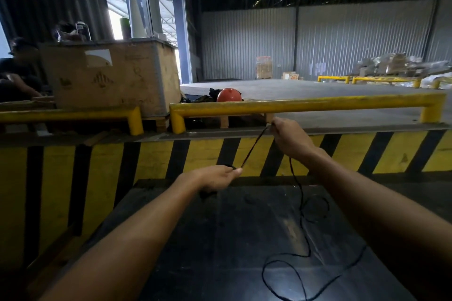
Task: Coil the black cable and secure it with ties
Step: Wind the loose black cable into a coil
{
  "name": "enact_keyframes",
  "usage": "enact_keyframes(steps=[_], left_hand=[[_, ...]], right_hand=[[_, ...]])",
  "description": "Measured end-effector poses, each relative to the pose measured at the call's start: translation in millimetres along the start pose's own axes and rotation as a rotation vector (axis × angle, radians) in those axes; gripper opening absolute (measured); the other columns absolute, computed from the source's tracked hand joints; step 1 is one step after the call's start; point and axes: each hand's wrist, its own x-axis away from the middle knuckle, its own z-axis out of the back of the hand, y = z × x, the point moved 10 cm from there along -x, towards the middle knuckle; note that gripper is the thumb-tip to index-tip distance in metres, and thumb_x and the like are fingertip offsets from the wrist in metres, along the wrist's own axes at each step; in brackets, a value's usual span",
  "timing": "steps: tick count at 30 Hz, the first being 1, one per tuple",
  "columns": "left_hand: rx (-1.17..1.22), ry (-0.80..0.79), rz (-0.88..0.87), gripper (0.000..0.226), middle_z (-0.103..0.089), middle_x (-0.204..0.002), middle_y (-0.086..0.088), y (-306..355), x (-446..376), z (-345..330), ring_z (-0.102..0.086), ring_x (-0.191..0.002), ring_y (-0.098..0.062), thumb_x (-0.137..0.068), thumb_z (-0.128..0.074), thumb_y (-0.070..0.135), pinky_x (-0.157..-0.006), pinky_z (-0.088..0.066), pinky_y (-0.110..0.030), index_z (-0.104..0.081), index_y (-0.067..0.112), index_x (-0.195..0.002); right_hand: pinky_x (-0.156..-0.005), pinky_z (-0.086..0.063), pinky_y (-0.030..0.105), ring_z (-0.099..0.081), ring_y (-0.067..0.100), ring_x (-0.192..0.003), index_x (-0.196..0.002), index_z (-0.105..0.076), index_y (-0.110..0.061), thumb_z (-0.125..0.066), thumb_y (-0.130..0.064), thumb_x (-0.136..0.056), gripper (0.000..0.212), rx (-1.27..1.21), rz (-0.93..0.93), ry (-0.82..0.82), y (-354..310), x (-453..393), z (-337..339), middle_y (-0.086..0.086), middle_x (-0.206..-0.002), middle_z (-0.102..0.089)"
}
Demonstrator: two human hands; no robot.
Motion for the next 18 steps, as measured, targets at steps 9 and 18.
enact_keyframes(steps=[9, 18], left_hand=[[1.06, -0.449, -0.568, 0.045, -0.046, -0.141, -0.008, 116, 49, 13, -0.059, -0.115, -0.033, -0.094, -0.023, 0.056, -0.079, -0.056, -0.055, -0.035, 0.048, -0.136], [0.726, 0.725, -0.405, 0.053, -0.054, -0.128, 0.003, 21, 21, 110, -0.047, -0.116, -0.009, -0.091, -0.023, 0.065, -0.102, -0.034, -0.044, -0.046, 0.04, -0.13]], right_hand=[[-0.092, -0.048, 0.054, -0.057, 0.041, -0.106, -0.12, -0.056, -0.009, -0.045, -0.007, -0.094, 0.028, -0.202, -0.078, -0.438, -5, 45, -89, 0.023, -0.115, -0.058], [-0.063, -0.05, 0.026, -0.061, 0.012, -0.073, -0.08, -0.06, -0.023, -0.046, -0.035, -0.095, 0.023, -0.037, -0.093, -0.641, 14, 64, -98, 0.0, -0.081, -0.063]])
